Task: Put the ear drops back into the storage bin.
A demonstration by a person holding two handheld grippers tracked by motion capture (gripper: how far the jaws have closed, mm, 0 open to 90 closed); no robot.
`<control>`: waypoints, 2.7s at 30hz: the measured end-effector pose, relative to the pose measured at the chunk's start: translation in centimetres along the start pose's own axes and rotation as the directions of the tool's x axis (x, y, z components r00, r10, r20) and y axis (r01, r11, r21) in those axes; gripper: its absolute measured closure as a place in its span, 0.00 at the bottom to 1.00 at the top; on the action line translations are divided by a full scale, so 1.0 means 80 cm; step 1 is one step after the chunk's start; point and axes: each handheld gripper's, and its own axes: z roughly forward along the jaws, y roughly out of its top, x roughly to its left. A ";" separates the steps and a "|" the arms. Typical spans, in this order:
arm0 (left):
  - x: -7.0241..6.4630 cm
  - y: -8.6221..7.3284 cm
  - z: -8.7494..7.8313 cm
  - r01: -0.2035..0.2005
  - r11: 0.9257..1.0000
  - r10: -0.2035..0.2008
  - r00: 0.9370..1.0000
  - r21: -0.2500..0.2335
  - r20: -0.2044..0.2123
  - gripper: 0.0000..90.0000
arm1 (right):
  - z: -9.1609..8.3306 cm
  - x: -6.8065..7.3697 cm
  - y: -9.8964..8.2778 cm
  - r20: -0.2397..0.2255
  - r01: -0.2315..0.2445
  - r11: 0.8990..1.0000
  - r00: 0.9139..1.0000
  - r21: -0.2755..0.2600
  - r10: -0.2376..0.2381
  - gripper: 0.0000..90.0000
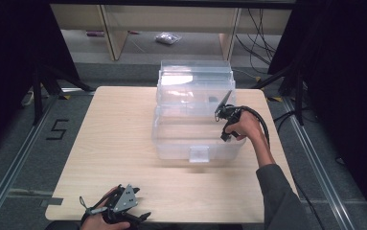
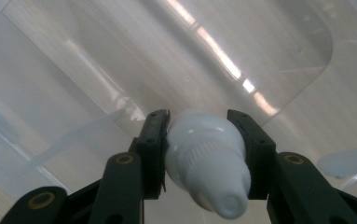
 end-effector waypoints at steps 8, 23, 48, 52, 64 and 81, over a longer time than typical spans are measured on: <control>0.000 0.000 0.000 -0.006 1.000 0.006 1.000 -0.011 -0.006 0.17 | 0.009 -0.001 0.004 0.003 0.043 0.999 0.999 0.002 -0.043 0.67; 0.000 0.001 0.000 -0.006 1.000 0.006 1.000 -0.001 -0.007 0.17 | 0.030 -0.002 0.004 -0.037 0.023 1.000 0.999 -0.006 -0.023 0.67; 0.000 0.000 0.000 -0.007 1.000 0.007 1.000 -0.001 -0.005 0.17 | 0.041 -0.003 0.009 -0.019 0.018 0.999 1.000 0.047 -0.017 0.67; 0.000 0.001 0.000 -0.006 1.000 0.006 1.000 -0.001 -0.005 0.17 | 0.042 -0.003 0.009 -0.013 0.034 0.998 0.999 0.048 -0.033 0.67; 0.000 0.000 0.000 -0.007 1.000 0.007 1.000 0.000 -0.005 0.17 | 0.037 0.001 0.008 -0.032 -0.006 1.000 0.999 0.030 0.007 0.64; 0.001 0.001 0.000 -0.018 1.000 0.018 1.000 -0.006 -0.004 0.17 | -0.016 0.007 -0.009 -0.018 -0.025 0.992 1.000 -0.123 0.023 0.44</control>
